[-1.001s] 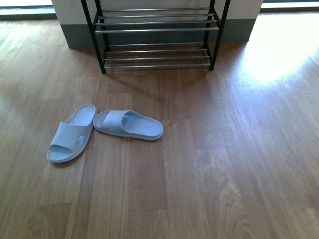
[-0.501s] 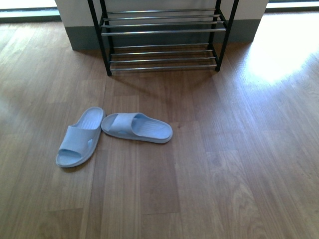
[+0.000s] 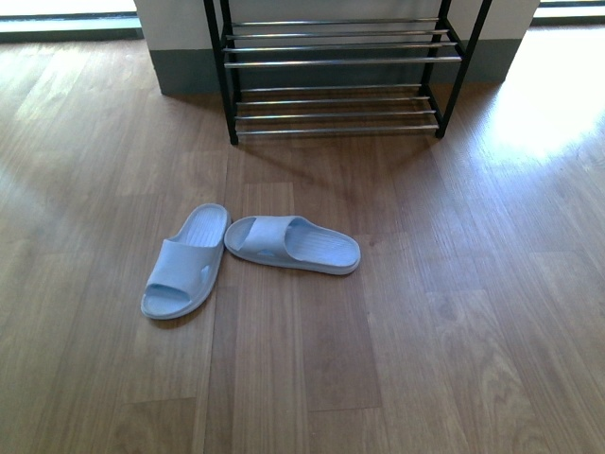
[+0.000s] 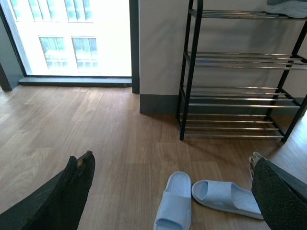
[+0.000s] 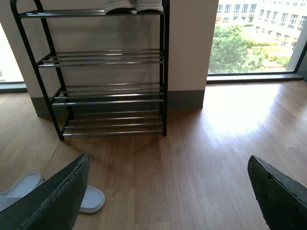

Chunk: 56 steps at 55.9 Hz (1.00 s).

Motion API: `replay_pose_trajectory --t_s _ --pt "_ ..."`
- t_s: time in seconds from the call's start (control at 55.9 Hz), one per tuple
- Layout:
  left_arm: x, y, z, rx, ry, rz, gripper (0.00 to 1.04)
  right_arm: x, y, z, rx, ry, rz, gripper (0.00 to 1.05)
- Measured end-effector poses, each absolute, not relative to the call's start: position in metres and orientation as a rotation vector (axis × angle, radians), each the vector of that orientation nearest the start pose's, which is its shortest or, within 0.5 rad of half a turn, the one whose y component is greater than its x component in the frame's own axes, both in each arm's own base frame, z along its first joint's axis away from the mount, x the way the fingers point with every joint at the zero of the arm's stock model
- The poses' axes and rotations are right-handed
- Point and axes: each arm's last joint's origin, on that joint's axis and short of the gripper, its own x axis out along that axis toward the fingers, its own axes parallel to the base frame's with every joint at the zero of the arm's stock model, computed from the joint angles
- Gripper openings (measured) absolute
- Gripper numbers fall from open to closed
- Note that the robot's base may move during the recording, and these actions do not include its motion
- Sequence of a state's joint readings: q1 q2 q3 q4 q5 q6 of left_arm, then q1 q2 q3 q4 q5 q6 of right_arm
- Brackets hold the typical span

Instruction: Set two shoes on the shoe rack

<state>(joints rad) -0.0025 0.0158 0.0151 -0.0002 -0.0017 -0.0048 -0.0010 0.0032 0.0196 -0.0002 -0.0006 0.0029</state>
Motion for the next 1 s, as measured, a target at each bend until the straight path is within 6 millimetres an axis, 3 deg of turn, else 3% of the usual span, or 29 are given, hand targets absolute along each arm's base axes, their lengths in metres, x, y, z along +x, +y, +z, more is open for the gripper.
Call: replay_pose_trajectory --t_s 0.232,0.358,0.572,0.733,0.841,1.001 --pt "0.098 0.000 0.167 -0.005 0.001 -0.001 0.95 0.097 0.000 0.172 -0.004 -0.034 -0.001 0.96" --pt "0.098 0.000 0.167 -0.004 0.001 -0.001 0.95 0.113 0.011 0.174 -0.030 0.051 0.037 0.96" --pt "0.098 0.000 0.167 -0.004 0.001 -0.001 0.95 0.173 0.037 0.187 -0.074 0.164 0.138 0.96" --pt "0.098 0.000 0.167 -0.004 0.001 -0.001 0.95 0.216 0.056 0.170 -0.100 0.281 0.185 0.96" --pt "0.098 0.000 0.167 -0.004 0.001 -0.001 0.95 0.252 0.080 0.151 -0.139 0.356 0.237 0.96" --pt "0.098 0.000 0.167 -0.004 0.001 -0.001 0.95 0.287 0.106 0.130 -0.187 0.413 0.290 0.96"
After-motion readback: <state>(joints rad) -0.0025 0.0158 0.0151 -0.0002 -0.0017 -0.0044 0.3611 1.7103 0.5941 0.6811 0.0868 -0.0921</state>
